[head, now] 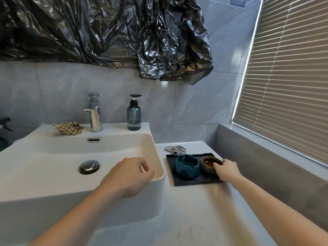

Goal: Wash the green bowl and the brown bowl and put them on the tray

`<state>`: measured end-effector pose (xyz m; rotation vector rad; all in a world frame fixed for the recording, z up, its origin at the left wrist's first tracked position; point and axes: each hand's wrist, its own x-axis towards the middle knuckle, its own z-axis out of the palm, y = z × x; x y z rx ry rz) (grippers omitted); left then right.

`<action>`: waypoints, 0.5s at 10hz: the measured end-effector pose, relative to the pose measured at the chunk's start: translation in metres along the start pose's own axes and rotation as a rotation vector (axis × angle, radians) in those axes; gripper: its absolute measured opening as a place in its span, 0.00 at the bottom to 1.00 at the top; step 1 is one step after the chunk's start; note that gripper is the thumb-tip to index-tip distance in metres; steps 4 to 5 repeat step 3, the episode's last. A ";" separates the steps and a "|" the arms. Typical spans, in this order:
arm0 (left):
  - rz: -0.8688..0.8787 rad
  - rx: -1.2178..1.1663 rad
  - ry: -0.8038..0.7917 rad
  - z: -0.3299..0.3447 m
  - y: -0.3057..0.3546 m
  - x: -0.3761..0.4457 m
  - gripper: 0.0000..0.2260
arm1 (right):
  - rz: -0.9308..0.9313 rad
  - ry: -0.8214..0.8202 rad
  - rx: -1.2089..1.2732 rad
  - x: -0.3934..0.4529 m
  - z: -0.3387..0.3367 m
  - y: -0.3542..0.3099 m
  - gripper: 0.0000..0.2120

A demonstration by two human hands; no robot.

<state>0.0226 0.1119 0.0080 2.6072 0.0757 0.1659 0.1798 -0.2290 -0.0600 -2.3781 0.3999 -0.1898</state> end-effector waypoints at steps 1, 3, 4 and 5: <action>0.003 -0.002 -0.002 0.000 0.001 -0.001 0.11 | -0.121 0.039 0.000 -0.017 0.007 0.008 0.17; 0.005 -0.020 0.006 0.000 0.002 -0.001 0.11 | -0.365 0.042 0.127 -0.059 0.042 0.024 0.27; 0.005 -0.020 0.006 0.000 0.002 -0.001 0.11 | -0.365 0.042 0.127 -0.059 0.042 0.024 0.27; 0.005 -0.020 0.006 0.000 0.002 -0.001 0.11 | -0.365 0.042 0.127 -0.059 0.042 0.024 0.27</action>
